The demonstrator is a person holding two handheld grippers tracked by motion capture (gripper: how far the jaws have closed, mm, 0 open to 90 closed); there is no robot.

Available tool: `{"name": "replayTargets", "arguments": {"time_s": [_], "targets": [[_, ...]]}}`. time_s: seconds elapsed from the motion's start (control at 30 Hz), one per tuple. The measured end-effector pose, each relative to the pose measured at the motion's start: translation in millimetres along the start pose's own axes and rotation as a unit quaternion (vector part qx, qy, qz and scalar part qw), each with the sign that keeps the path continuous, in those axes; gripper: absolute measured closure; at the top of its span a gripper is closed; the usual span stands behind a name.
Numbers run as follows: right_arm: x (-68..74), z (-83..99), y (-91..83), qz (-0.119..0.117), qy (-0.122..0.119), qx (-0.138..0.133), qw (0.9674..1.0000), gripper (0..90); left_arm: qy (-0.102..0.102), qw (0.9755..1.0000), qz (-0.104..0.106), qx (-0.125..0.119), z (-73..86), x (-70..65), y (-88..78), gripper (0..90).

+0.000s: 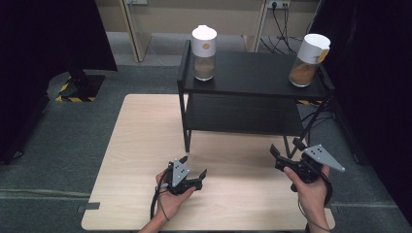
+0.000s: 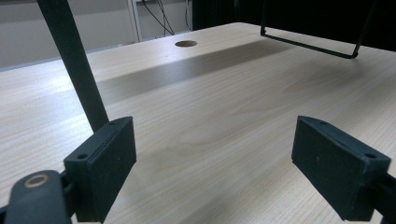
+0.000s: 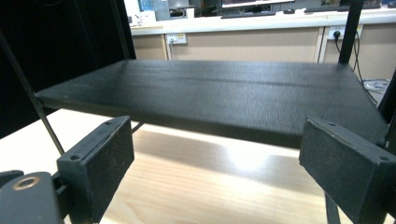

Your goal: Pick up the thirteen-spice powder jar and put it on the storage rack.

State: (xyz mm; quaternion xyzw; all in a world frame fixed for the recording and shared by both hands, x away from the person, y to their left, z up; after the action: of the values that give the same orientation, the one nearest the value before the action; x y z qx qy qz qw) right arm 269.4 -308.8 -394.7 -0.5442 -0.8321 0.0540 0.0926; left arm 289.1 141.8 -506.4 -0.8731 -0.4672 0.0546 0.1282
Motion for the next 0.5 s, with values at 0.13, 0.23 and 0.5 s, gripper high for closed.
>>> {"name": "replayTargets", "arguments": {"time_s": [0.13,0.23,0.5], "targets": [[-0.9,11.4,-0.4,-0.001,0.001,0.006,1.0000,10.6,-0.001,1.0000,-0.001,-0.001,0.2,0.0,-0.2,13.5],[-1.9,18.9,-1.3,0.001,0.004,0.008,1.0000,10.7,0.001,1.0000,-0.001,0.000,0.0,-0.3,0.0,13.5],[-4.5,35.6,-2.8,0.003,0.012,0.021,0.9997,10.7,0.001,1.0000,-0.001,0.000,0.0,-0.4,-0.1,13.6]]}}
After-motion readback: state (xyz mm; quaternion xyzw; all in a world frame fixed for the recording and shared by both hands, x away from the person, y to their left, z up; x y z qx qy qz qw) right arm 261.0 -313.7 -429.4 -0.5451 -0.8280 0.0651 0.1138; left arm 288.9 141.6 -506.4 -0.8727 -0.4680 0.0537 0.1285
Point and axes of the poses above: each handheld gripper's, and its own axes: y roughly forward along the jaws, z roughly out of its underside, x roughly to its left, the point moved 6 cm from there along y, roughly forward along the jaws, and after that the axes turned 1 degree about -z, right-handed, at the moved point
